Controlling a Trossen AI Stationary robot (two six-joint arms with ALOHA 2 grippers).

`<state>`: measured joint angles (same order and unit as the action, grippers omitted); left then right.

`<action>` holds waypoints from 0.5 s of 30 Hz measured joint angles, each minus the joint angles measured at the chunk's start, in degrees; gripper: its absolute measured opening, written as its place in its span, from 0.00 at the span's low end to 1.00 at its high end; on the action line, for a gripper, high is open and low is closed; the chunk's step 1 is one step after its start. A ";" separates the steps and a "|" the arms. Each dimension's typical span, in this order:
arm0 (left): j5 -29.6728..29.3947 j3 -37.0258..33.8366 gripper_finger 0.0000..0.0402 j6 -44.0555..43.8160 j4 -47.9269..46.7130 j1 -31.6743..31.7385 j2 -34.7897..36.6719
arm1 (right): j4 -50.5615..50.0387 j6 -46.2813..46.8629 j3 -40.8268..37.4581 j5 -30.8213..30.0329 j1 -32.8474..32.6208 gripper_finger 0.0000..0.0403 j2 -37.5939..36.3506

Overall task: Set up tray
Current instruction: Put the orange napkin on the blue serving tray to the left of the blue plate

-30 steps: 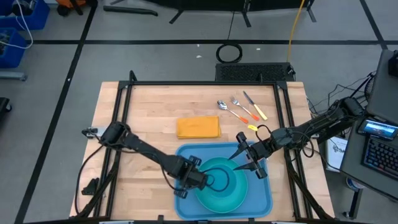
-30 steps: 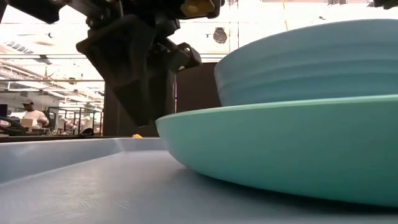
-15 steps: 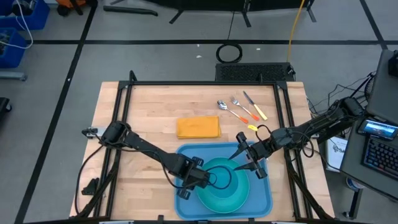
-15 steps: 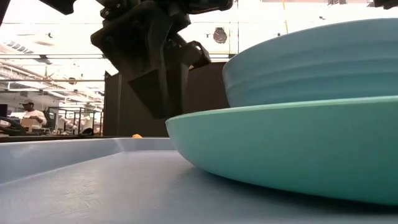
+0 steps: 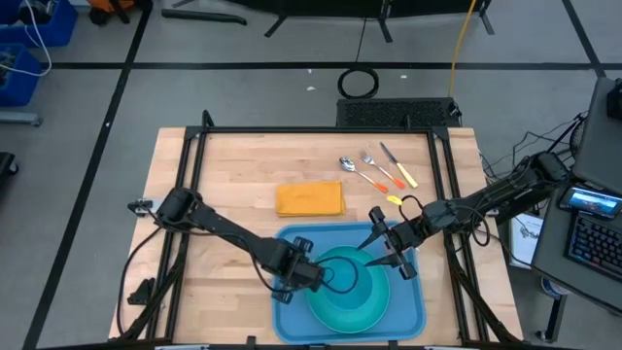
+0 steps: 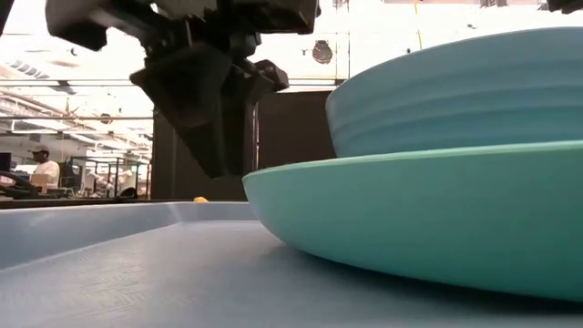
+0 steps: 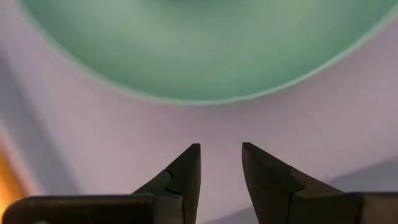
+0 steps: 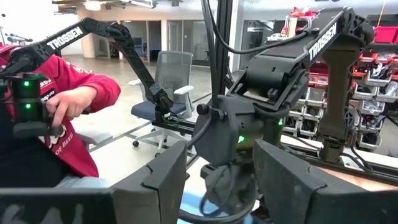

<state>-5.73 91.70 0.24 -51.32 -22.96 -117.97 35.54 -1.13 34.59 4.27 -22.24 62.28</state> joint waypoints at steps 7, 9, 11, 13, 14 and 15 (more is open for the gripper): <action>-16.54 0.00 0.30 -0.52 -4.33 0.57 3.67 | -0.15 0.02 0.00 -0.02 0.00 0.44 0.00; -18.09 0.00 0.30 -0.68 -5.00 1.67 4.53 | -0.30 0.02 0.00 -0.02 0.01 0.44 0.00; -18.34 0.00 0.30 -0.71 -5.24 3.04 5.10 | -0.26 0.14 0.00 -0.02 0.01 0.44 0.00; -18.34 -0.21 0.30 -0.58 -5.82 4.69 5.64 | -0.28 0.42 0.00 -0.02 0.00 0.44 0.00; -18.32 -0.74 0.30 -0.53 -5.75 5.64 5.82 | -0.35 0.42 0.00 -0.02 0.00 0.44 0.00; -18.30 -1.45 0.30 -0.34 -5.59 6.74 5.95 | -0.46 0.42 0.00 -0.02 0.00 0.44 0.00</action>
<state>-24.03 90.25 -0.10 -56.91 -16.22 -112.01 35.08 -0.71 34.59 4.25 -22.24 62.28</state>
